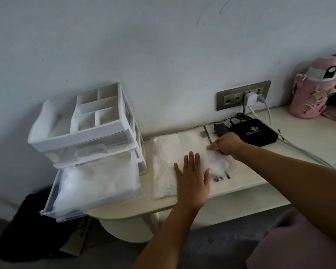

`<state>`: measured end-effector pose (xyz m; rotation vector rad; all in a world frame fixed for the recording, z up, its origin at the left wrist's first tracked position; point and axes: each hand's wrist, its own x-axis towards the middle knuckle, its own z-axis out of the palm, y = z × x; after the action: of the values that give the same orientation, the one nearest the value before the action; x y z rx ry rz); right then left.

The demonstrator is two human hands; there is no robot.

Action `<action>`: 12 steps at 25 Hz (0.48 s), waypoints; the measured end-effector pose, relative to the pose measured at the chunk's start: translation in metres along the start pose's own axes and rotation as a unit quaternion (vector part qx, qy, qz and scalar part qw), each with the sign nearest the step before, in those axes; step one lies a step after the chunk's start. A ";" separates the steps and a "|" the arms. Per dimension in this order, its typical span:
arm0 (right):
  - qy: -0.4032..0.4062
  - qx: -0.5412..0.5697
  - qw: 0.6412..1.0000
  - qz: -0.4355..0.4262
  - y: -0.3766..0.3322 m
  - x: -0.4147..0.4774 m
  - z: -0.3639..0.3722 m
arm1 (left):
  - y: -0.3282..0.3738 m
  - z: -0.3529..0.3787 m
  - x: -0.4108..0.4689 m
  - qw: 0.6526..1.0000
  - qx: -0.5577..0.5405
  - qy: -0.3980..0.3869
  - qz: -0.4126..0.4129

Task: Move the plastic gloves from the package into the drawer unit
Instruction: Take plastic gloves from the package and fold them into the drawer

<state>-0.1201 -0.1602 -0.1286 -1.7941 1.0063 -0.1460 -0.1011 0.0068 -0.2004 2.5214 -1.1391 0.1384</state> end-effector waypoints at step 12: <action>0.109 0.162 0.979 -0.062 -0.016 -0.010 -0.056 | -0.001 0.002 0.003 0.999 -0.002 -0.018 -0.038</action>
<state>-0.1465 -0.1920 -0.0859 -1.5616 0.9598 -0.5645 -0.0988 0.0043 -0.2019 2.5697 -1.0542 0.0707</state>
